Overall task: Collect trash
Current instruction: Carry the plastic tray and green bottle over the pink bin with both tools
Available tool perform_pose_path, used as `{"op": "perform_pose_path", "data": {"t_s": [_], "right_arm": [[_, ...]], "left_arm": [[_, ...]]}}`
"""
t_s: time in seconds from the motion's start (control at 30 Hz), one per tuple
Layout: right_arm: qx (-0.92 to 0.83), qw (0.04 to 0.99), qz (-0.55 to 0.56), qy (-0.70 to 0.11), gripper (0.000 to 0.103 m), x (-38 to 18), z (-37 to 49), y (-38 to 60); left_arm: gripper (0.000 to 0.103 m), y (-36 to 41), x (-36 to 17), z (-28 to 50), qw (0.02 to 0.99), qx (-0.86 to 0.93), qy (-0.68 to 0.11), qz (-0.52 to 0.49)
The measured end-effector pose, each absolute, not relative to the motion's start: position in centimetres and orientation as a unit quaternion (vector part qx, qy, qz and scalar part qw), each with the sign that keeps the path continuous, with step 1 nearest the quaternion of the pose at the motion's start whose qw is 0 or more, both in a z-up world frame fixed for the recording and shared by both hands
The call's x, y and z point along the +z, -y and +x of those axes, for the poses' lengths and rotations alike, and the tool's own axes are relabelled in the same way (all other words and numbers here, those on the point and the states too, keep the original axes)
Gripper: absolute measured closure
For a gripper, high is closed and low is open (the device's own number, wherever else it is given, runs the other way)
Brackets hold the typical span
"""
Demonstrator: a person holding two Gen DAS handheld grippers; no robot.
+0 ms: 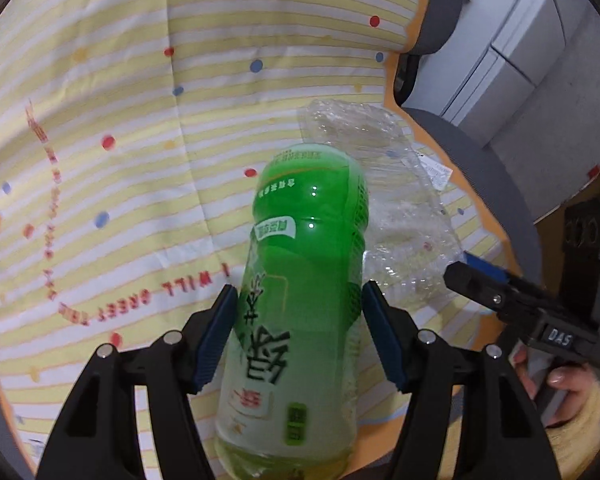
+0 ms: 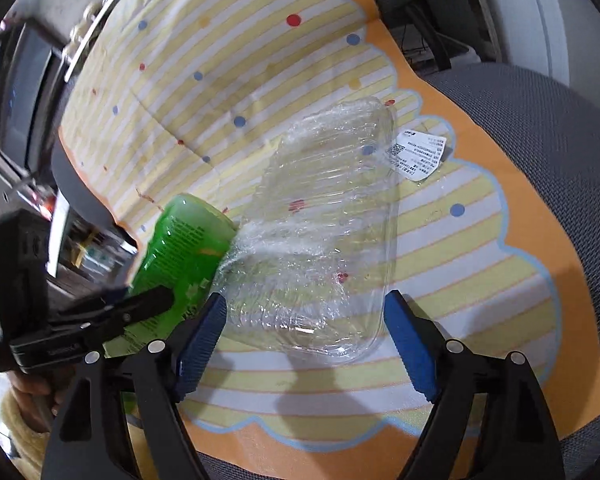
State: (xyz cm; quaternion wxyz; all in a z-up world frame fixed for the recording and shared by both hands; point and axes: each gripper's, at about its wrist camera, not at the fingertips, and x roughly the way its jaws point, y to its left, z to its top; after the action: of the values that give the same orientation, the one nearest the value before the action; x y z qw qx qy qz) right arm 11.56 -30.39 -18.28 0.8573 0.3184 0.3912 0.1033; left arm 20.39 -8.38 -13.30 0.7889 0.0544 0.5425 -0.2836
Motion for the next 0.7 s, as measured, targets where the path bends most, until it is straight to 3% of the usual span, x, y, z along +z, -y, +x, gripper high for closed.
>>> {"op": "perform_pose_path", "data": {"t_s": [0.17, 0.23, 0.27, 0.37, 0.53, 0.7], "right_arm": [[0.158, 0.836, 0.406, -0.334, 0.034, -17.6, 11.7, 32.3], [0.209, 0.813, 0.438, -0.322, 0.056, -17.0, 12.3, 32.5], [0.217, 0.809, 0.438, -0.326, 0.056, -16.4, 12.8, 32.1], [0.206, 0.840, 0.377, -0.330, 0.057, -14.2, 14.2, 29.4], [0.145, 0.896, 0.281, -0.313, 0.084, -10.9, 15.1, 26.2], [0.088, 0.935, 0.156, -0.305, 0.087, -8.1, 13.7, 24.4]], "left_arm": [[0.042, 7.4, -14.0, 20.6, 0.783, -0.278, -0.557, 0.015], [0.042, 7.1, -14.1, 20.2, 0.774, -0.293, -0.561, 0.006], [0.042, 7.1, -14.1, 19.9, 0.774, -0.296, -0.559, 0.007], [0.042, 7.1, -13.9, 19.1, 0.781, -0.293, -0.551, 0.016], [0.042, 5.1, -13.5, 18.3, 0.802, -0.261, -0.538, 0.011], [0.042, 3.0, -11.1, 17.3, 0.840, -0.217, -0.498, 0.023]]}}
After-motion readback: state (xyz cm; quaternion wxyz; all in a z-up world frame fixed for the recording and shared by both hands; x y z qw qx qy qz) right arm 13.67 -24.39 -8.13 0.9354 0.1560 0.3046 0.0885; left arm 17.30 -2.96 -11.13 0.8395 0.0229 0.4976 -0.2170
